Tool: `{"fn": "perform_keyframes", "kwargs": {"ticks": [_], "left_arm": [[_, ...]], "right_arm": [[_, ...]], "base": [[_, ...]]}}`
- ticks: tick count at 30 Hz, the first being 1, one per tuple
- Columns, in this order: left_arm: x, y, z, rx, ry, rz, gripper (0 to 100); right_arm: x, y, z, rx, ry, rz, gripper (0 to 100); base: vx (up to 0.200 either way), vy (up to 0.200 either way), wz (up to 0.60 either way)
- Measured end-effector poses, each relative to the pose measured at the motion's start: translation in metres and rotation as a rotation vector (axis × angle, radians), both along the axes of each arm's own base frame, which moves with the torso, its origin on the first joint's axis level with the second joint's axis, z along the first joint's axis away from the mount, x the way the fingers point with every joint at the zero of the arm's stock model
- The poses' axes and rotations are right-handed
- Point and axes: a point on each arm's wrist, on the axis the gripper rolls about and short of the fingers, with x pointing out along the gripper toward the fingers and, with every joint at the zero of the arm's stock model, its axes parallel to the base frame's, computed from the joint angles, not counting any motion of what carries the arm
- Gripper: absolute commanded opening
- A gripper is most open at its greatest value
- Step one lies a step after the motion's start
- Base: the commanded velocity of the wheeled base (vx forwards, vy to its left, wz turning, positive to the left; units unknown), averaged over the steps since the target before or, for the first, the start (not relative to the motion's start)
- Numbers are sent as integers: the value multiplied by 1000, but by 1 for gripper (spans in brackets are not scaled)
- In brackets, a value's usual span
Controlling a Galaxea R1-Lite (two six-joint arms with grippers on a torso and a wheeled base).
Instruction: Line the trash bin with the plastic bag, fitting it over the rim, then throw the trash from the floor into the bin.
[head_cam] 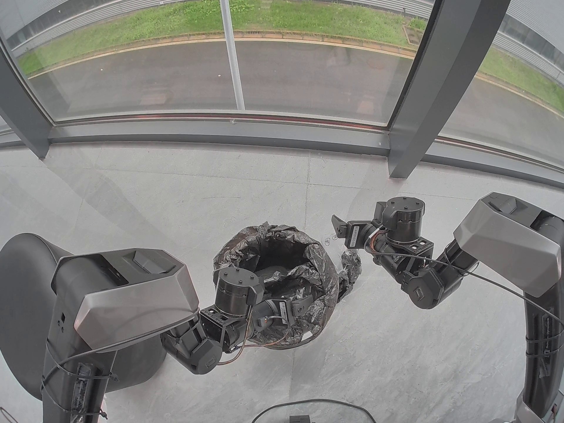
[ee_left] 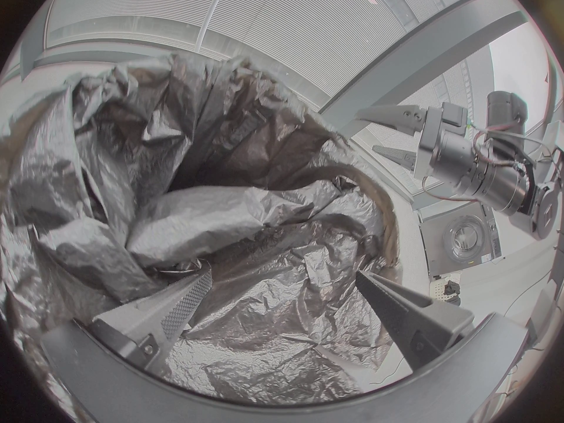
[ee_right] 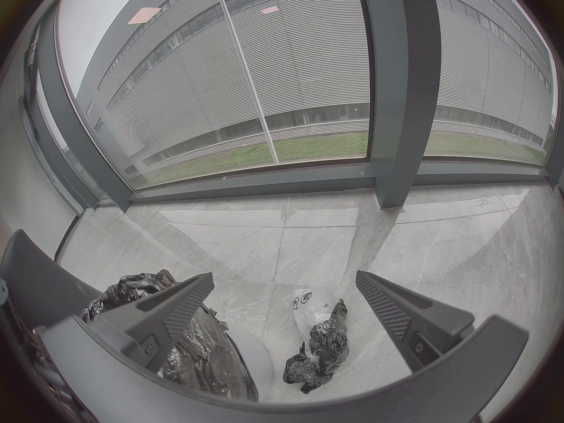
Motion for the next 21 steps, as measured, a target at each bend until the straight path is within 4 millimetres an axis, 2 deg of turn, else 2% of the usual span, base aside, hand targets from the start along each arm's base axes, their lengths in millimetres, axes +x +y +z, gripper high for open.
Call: {"fn": "perform_keyframes", "kwargs": {"ticks": [5, 13, 16, 21], "left_arm": [[-7, 2, 24, -41, -17, 6, 100], [-44, 8, 95, -166, -80, -22, 100], [-54, 18, 115, -193, -113, -10, 100], [-51, 45, 134, -208, -179, 64, 100]], "right_arm": [[0, 0, -1, -2, 2, 0, 100], [4, 1, -4, 2, 10, -7, 100], [10, 0, -6, 2, 35, -25, 100], [24, 0, -6, 1, 119, -79, 100]], "base": [[0, 0, 0], [0, 0, 0], [0, 0, 0], [0, 0, 0]]}}
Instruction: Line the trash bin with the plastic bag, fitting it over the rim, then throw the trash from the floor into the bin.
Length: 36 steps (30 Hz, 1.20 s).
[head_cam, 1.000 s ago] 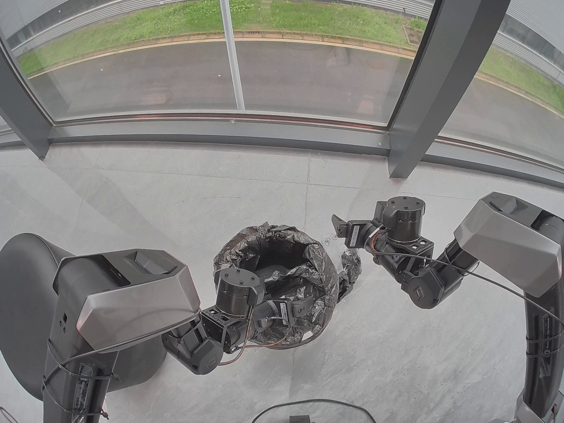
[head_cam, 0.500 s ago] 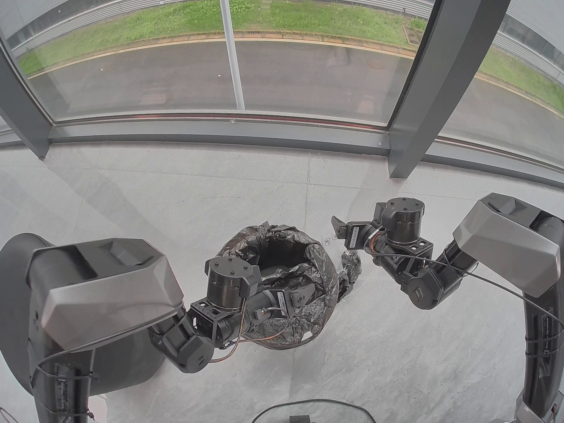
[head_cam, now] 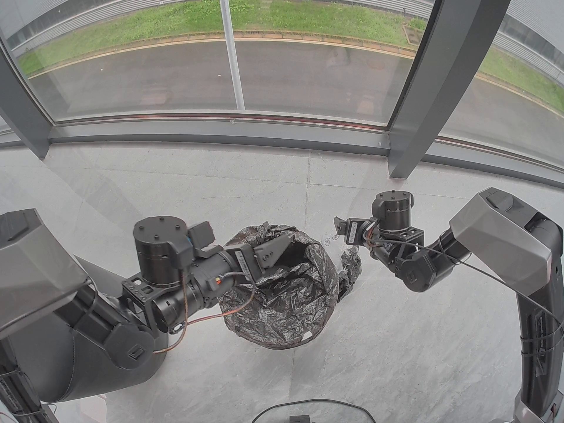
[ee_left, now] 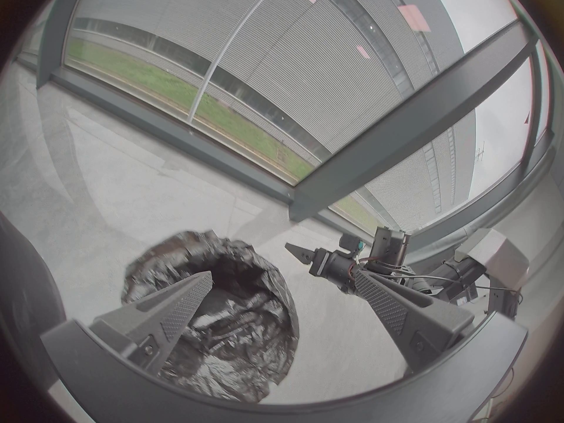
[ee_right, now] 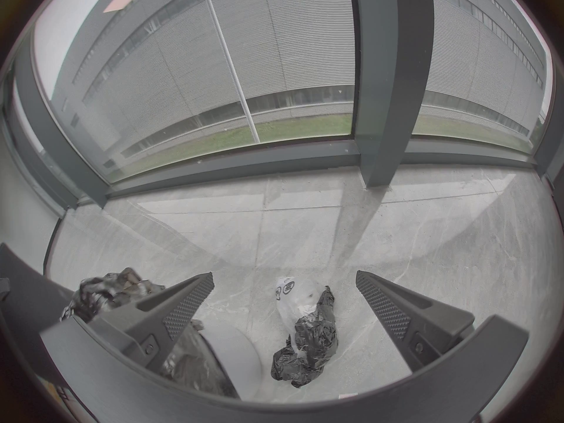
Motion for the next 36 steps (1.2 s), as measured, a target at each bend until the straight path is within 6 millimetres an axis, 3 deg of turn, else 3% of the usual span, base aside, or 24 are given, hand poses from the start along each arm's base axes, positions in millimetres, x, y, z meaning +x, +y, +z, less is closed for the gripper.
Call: {"fn": "perform_keyframes", "kwargs": {"ticks": [8, 12, 23, 36], "left_arm": [[2, 35, 10, -21, -84, 92, 100], [1, 44, 13, -23, -109, 113, 100], [8, 86, 23, -106, -122, 118, 100], [8, 93, 27, -119, -126, 126, 100]], "right_arm": [[42, 2, 26, 24, 76, -78, 100], [59, 5, 29, 21, 127, -101, 100], [70, 19, -64, -73, 384, -122, 100], [61, 13, -126, -181, 555, -123, 100]], "base": [[0, 0, 0], [0, 0, 0], [0, 0, 0], [0, 0, 0]]}}
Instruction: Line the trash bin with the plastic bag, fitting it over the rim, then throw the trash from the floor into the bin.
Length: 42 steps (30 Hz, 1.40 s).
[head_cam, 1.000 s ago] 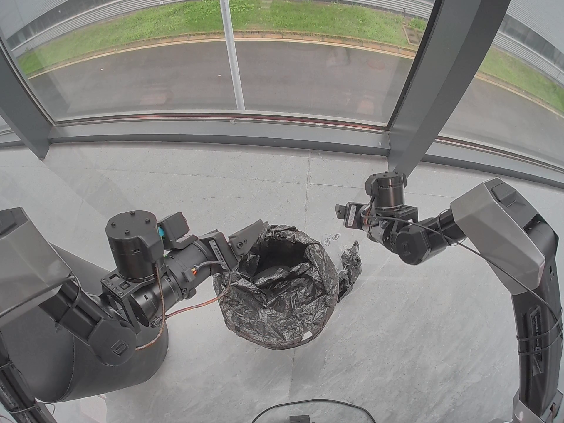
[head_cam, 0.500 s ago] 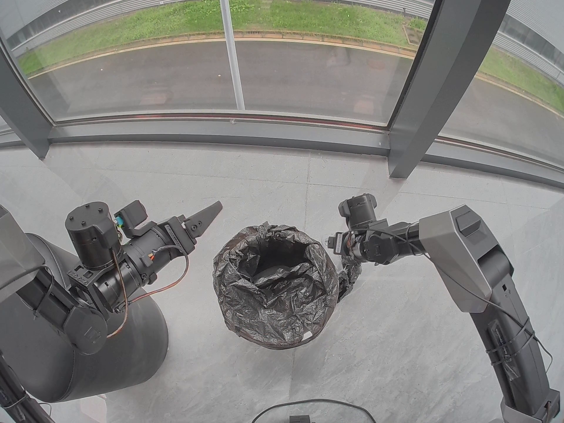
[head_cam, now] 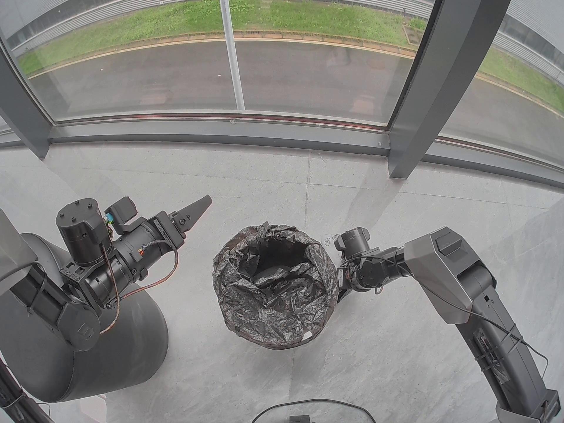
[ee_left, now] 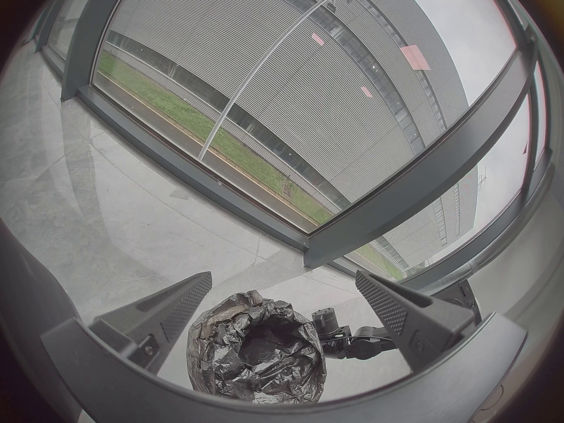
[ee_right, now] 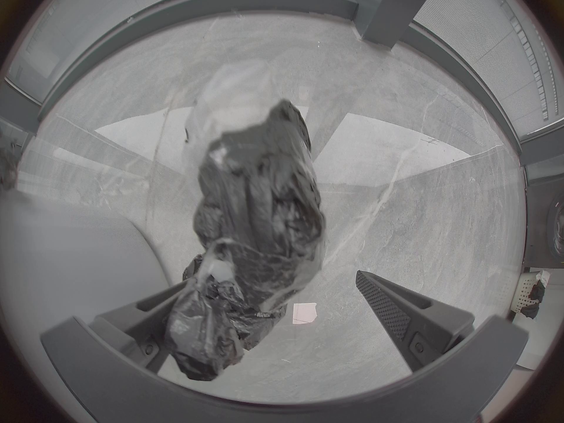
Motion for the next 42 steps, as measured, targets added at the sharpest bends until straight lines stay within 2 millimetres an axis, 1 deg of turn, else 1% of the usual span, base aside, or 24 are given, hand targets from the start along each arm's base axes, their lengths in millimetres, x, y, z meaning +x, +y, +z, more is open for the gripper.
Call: {"fn": "perform_keyframes", "kwargs": {"ticks": [3, 5, 6, 10, 11, 13, 16, 20, 22, 24, 27, 29, 32, 36, 38, 42], "left_arm": [[0, 0, -1, 0, 3, -1, 100], [0, 0, -1, 0, 4, 1, 100], [0, -1, -1, 0, 4, 2, 100], [-1, -2, -1, 0, 5, 2, 100], [-1, -2, -1, 0, 6, 1, 100], [-1, -2, -2, 0, 6, 2, 100], [-1, -2, -2, 1, 8, 1, 100], [-2, -4, -3, 2, 11, -2, 100], [-2, -5, -3, 2, 11, -6, 100], [-3, -6, -3, 2, 12, -9, 100], [-3, -7, -3, 3, 13, -12, 100], [-3, -7, -3, 3, 14, -12, 100], [-4, -8, -4, 3, 14, -15, 100], [-5, -8, -4, 4, 15, -17, 100], [-6, -9, -4, 5, 17, -21, 100], [-7, -9, -4, 5, 17, -23, 100]], "right_arm": [[-2, -1, -11, -13, 27, -1, 100], [-4, -3, -22, -26, 53, 1, 100], [-6, -4, -31, -39, 75, 4, 0], [-14, -10, -63, -93, 167, 30, 0], [-16, -11, -68, -102, 184, 35, 0], [-27, -15, -84, -146, 286, 44, 0], [-41, -24, -102, -204, 418, 50, 0], [-51, -30, -115, -254, 503, 67, 0], [-52, -30, -118, -261, 514, 69, 0], [-51, -32, -117, -262, 515, 72, 0], [-47, -33, -105, -258, 504, 84, 0], [-42, -32, -92, -258, 485, 94, 0], [-35, -32, -64, -261, 456, 112, 0], [-31, -25, -26, -264, 414, 148, 0], [-32, -24, -7, -268, 411, 158, 0], [-37, -13, 28, -270, 390, 192, 0]], "base": [[0, 0, 0], [0, 0, 0], [0, 0, 0], [0, 0, 0], [0, 0, 0], [0, 0, 0], [0, 0, 0], [0, 0, 0], [0, 0, 0], [0, 0, 0], [0, 0, 0], [0, 0, 0], [0, 0, 0], [0, 0, 0], [0, 0, 0], [0, 0, 0]]}}
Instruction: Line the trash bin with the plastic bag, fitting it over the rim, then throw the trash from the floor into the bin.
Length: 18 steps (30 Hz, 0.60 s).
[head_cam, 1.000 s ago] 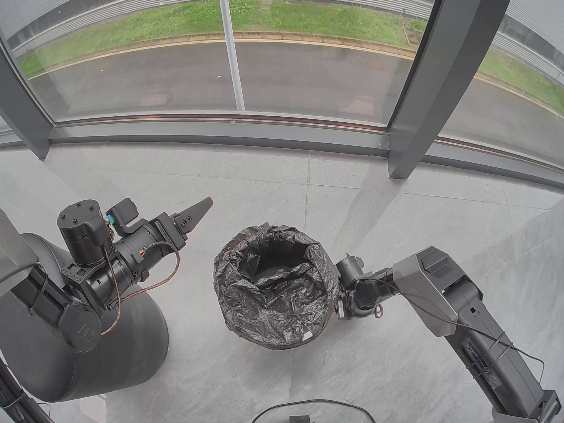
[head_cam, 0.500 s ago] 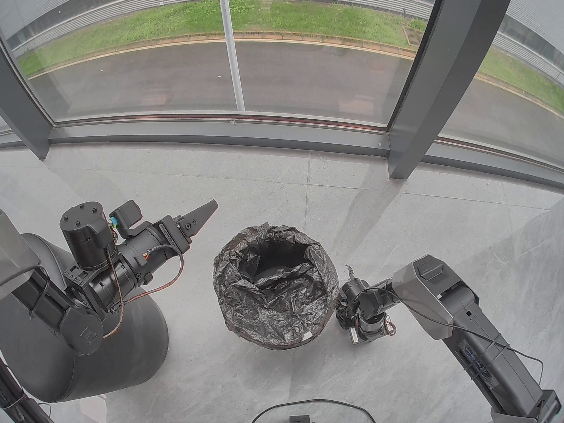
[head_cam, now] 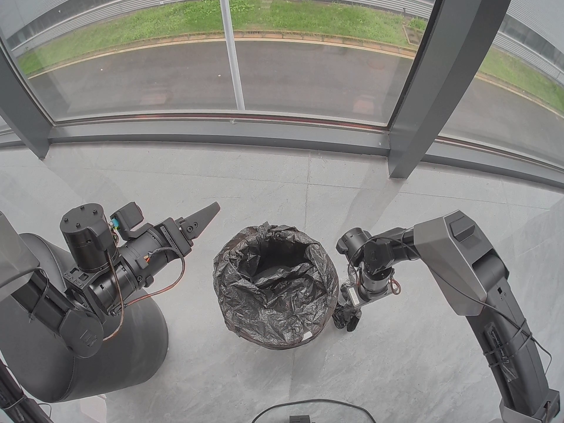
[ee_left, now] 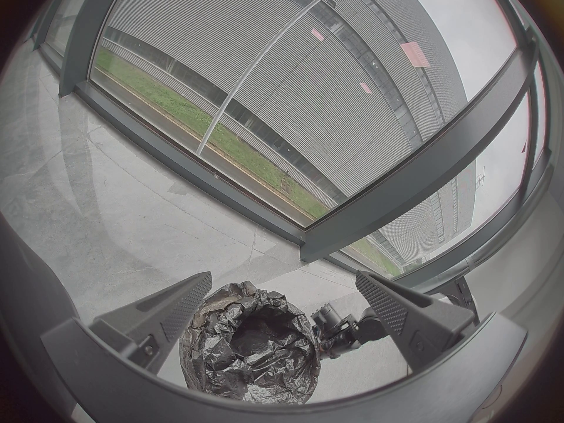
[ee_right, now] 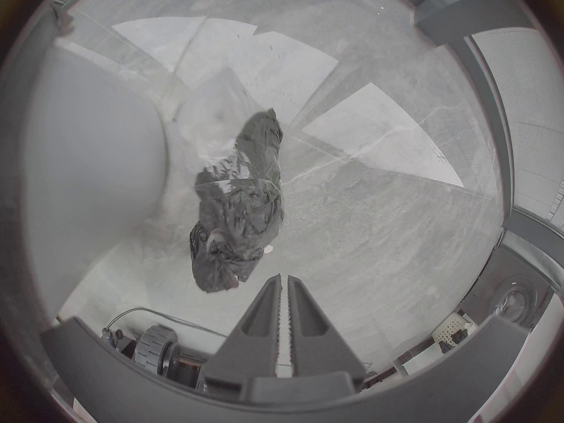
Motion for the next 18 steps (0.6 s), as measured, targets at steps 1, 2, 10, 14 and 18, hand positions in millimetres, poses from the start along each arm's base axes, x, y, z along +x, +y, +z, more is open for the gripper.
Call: {"fn": "perform_keyframes", "kwargs": {"ticks": [1, 2, 10, 14, 18], "left_arm": [[0, 0, 0, 0, -1, -1, 100], [0, 0, 0, 0, -1, -1, 100], [-1, 0, 1, 2, -4, -1, 100], [-1, 0, 1, 2, -7, 1, 100], [-1, 0, 2, 3, -9, 1, 100]], "right_arm": [[-2, 1, 9, -1, 1, 7, 0], [-3, 2, 17, -1, 1, 13, 0], [-8, 10, 55, 24, -47, 38, 100], [-11, 22, 61, 46, -81, 70, 100], [-12, 33, 59, 55, -106, 114, 100]], "base": [[0, 0, 0], [0, 0, 0], [0, 0, 0], [0, 0, 0], [0, 0, 0]]}}
